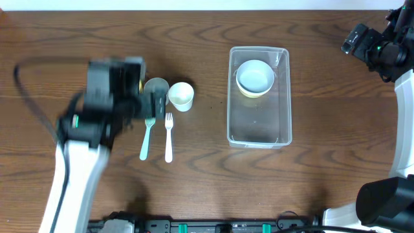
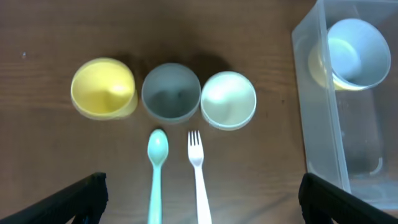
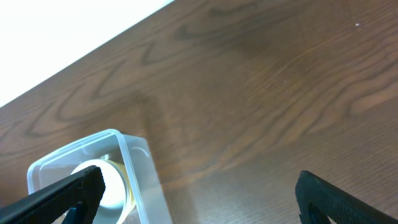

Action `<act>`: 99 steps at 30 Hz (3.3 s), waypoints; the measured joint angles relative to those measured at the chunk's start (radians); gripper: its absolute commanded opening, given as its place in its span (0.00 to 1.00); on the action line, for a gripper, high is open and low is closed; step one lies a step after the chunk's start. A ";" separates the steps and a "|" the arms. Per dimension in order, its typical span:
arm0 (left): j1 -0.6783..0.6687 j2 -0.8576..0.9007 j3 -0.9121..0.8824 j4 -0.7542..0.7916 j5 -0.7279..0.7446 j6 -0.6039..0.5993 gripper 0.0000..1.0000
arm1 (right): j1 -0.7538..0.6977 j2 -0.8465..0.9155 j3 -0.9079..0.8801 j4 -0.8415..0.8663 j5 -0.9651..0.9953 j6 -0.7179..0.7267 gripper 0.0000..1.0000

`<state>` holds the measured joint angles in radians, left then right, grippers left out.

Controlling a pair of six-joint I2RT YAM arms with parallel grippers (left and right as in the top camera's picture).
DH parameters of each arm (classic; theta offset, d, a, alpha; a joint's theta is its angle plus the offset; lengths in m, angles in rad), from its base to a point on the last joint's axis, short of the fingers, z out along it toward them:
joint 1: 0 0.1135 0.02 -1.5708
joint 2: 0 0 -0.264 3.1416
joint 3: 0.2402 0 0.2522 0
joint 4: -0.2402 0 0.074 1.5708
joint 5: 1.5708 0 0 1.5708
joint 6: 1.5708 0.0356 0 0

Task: Pack container
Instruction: 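Reach left gripper to the yellow cup and grasp its rim, then carry the yellow cup into the container and release it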

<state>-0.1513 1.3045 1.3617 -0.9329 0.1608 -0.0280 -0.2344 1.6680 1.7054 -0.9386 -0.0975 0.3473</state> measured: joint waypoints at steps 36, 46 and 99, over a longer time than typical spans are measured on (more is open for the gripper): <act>0.383 0.472 0.143 0.011 -0.010 -0.098 1.00 | 0.000 0.000 0.000 0.000 0.000 0.000 0.99; 0.293 0.548 0.143 0.060 -0.033 -0.095 0.85 | 0.000 0.000 0.000 0.000 0.000 0.000 0.99; -0.189 0.280 0.524 -0.158 -0.017 0.059 0.06 | 0.000 0.000 0.000 0.000 0.000 0.000 0.99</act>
<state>-0.3401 1.5848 1.8854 -1.0912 0.1436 0.0307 -0.2344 1.6680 1.7054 -0.9386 -0.0971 0.3473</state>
